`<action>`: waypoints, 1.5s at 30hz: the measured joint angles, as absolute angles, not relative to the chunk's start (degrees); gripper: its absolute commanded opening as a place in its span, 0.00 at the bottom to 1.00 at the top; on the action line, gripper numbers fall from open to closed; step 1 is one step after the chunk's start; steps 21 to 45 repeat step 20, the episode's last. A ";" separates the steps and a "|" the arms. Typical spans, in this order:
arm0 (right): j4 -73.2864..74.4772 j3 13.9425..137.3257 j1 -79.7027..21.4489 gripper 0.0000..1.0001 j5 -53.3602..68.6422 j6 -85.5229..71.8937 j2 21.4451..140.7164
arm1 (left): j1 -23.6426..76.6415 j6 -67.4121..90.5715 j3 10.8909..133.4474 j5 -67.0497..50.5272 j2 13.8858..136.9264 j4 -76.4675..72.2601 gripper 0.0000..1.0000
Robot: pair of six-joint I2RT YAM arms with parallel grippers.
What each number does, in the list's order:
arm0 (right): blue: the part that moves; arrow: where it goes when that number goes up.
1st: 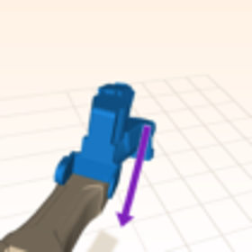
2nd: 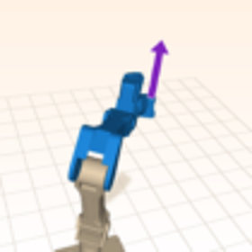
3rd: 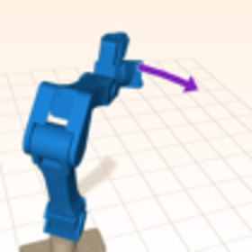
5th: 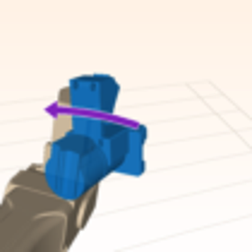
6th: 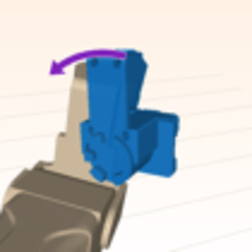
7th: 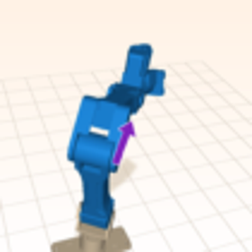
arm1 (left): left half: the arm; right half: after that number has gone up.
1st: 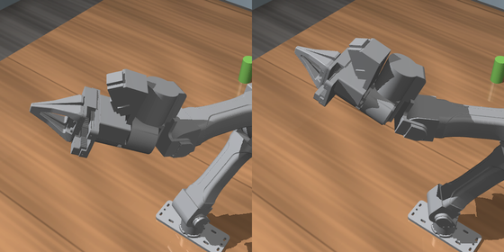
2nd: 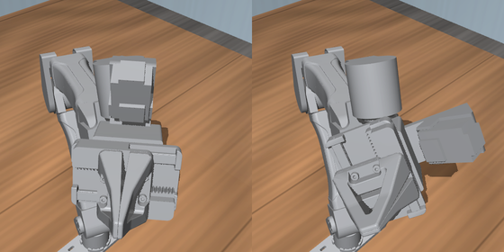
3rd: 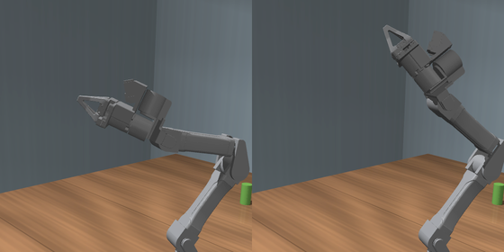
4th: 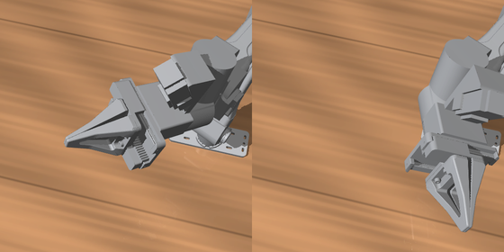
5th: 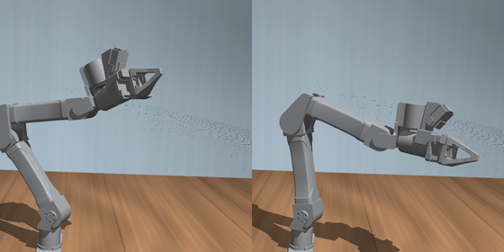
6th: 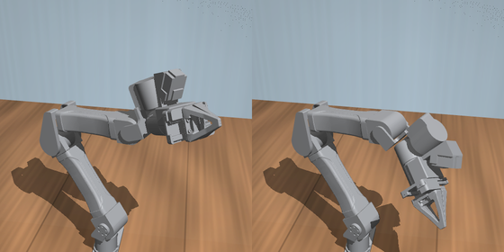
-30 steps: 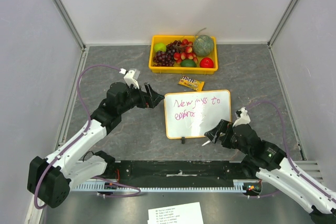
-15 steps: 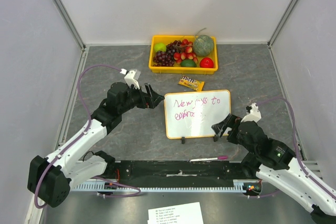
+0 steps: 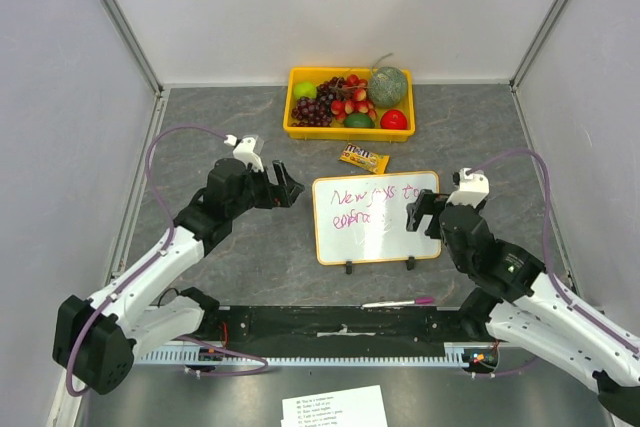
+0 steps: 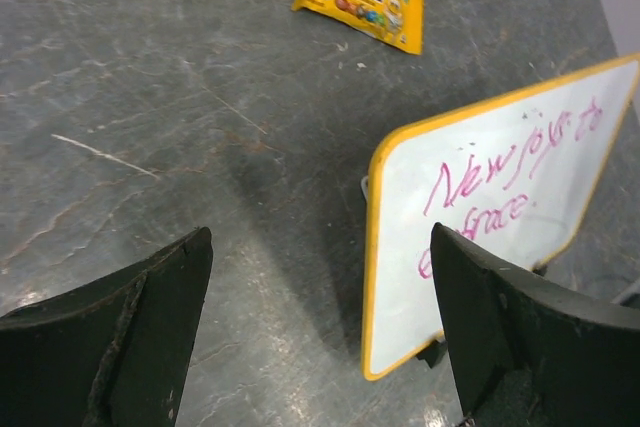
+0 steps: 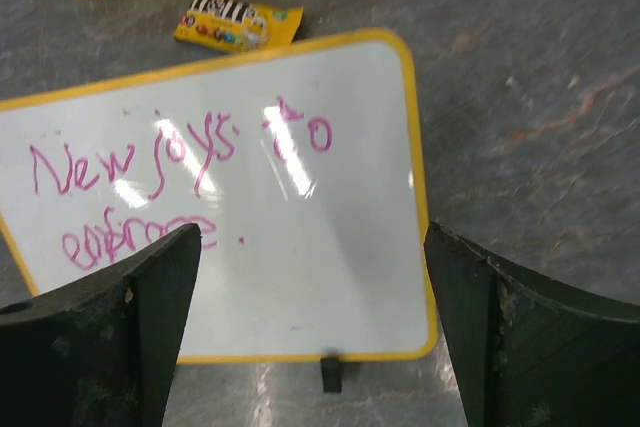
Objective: Write a sentence on the whiteboard
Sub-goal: Reset both arms
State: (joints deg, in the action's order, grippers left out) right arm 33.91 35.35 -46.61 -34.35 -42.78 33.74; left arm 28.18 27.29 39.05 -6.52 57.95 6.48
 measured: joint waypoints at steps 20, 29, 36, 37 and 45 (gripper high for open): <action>9.72 34.52 -13.72 0.98 -23.27 -22.28 48.10 | 28.18 22.41 31.77 8.25 53.39 2.59 0.92; 9.72 34.52 -13.72 0.98 -23.27 -22.28 48.10 | 28.18 22.41 31.77 8.25 53.39 2.59 0.92; 9.72 34.52 -13.72 0.98 -23.27 -22.28 48.10 | 28.18 22.41 31.77 8.25 53.39 2.59 0.92; 9.72 34.52 -13.72 0.98 -23.27 -22.28 48.10 | 28.18 22.41 31.77 8.25 53.39 2.59 0.92; 9.72 34.52 -13.72 0.98 -23.27 -22.28 48.10 | 28.18 22.41 31.77 8.25 53.39 2.59 0.92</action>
